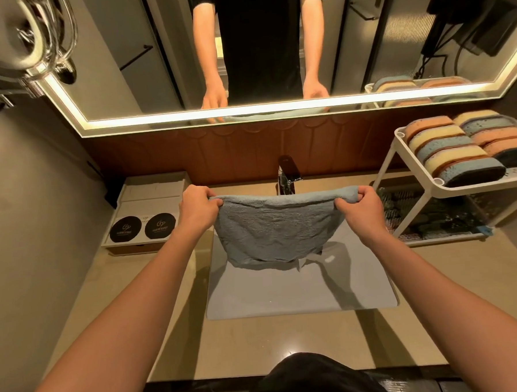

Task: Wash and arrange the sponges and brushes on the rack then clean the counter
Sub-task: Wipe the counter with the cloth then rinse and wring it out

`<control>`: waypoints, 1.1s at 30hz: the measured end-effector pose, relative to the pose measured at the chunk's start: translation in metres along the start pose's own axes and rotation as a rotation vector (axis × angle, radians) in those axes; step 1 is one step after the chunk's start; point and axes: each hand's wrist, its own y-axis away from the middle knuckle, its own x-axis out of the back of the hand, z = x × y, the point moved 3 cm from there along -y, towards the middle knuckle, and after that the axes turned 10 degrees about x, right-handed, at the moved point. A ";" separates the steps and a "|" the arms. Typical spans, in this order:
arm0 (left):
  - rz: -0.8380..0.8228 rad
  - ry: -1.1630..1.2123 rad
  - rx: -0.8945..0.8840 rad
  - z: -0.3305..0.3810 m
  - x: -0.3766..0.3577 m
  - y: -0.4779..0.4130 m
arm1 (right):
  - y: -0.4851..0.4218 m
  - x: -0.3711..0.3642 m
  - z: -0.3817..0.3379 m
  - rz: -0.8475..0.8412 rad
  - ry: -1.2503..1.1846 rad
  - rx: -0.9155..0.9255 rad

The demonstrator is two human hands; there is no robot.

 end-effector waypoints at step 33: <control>-0.476 0.723 0.526 0.033 -0.094 0.104 | 0.062 -0.062 0.004 -0.347 -0.145 -0.047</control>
